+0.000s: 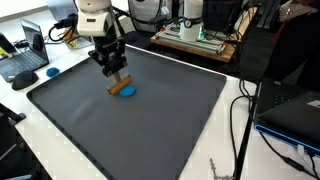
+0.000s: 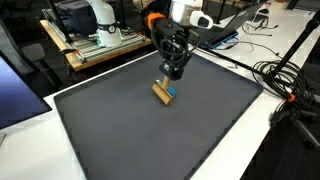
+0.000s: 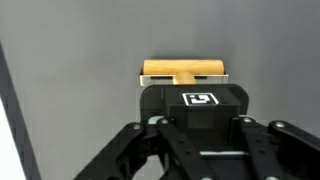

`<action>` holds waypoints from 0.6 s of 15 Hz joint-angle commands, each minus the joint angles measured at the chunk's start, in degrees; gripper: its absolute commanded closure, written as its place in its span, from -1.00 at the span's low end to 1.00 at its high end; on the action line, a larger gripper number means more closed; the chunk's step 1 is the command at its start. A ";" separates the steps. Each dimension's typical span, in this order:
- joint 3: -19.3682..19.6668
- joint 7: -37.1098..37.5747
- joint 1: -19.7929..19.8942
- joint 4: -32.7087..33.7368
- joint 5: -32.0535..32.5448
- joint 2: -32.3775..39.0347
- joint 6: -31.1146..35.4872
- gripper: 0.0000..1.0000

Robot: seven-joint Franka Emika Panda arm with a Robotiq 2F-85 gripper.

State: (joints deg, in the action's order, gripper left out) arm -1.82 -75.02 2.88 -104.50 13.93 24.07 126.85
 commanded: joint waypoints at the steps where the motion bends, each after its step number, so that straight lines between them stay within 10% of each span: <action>1: -1.80 -0.75 -0.40 0.39 -1.62 0.59 -0.35 0.57; 9: -3.75 -1.38 -0.23 1.18 -3.32 2.10 -0.35 0.57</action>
State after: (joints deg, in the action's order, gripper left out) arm -4.72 -75.08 2.66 -104.08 13.25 23.84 126.40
